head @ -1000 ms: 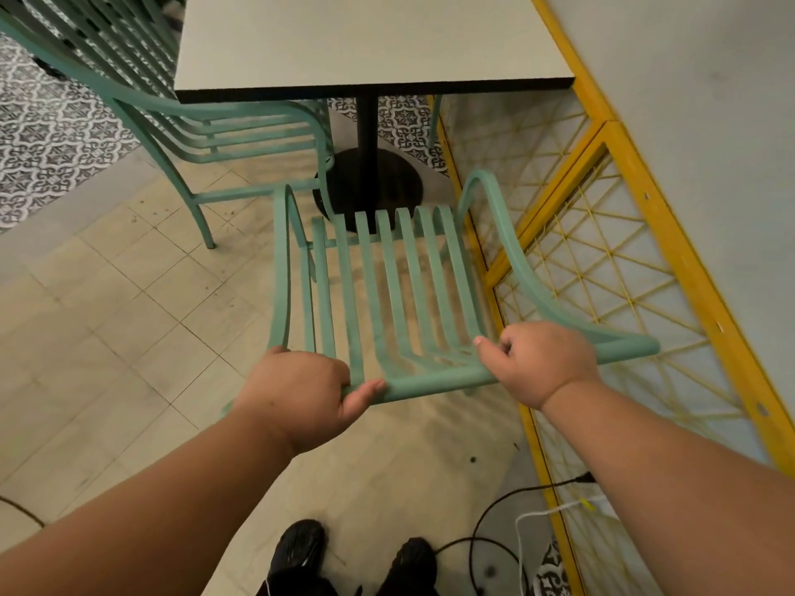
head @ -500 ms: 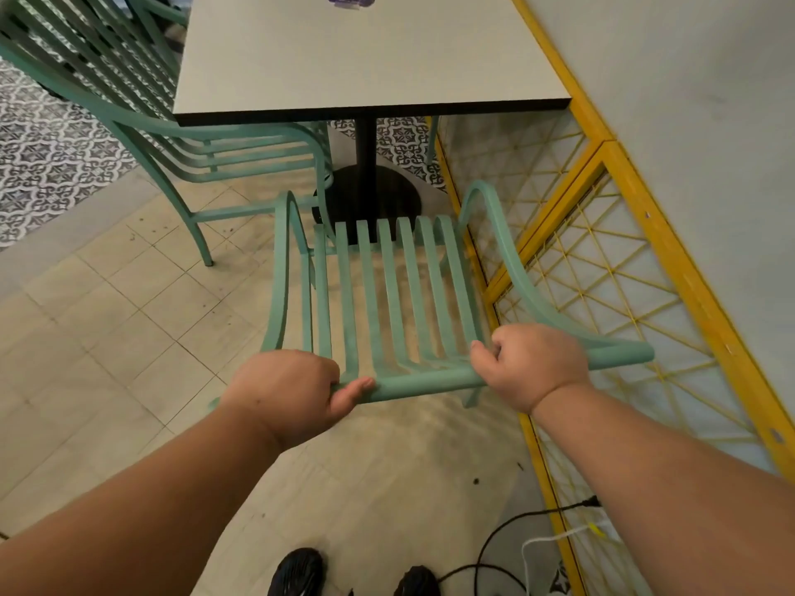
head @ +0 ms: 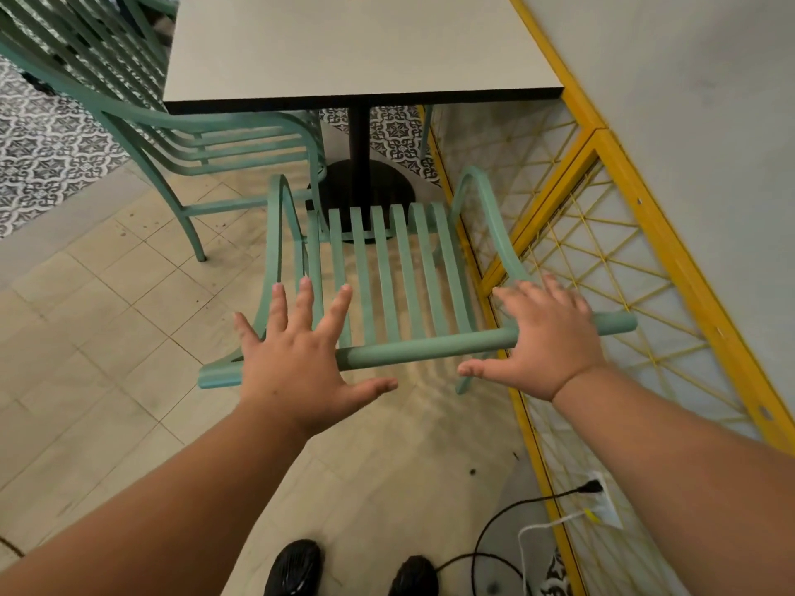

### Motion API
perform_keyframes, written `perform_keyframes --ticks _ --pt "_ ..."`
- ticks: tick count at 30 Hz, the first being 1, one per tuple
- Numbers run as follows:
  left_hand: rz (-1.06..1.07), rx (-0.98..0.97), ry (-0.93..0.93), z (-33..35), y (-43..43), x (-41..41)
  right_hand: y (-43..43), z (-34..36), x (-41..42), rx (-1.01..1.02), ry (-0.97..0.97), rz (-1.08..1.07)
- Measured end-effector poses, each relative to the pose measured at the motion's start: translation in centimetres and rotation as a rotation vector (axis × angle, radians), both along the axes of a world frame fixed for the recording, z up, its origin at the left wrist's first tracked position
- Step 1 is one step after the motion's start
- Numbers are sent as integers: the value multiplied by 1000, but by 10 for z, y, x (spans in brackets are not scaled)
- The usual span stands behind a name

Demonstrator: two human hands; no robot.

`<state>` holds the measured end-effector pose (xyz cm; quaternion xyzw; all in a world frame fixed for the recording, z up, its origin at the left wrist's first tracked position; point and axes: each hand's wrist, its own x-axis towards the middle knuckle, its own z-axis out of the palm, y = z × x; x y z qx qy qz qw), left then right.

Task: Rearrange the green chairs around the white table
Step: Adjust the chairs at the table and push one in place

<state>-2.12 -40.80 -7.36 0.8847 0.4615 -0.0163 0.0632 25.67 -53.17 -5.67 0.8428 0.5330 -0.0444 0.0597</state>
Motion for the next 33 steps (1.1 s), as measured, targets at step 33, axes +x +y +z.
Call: perform_keyframes --ticks 33 --pt "-188 -71 82 -6 141 130 134 0 116 -49 -100 85"
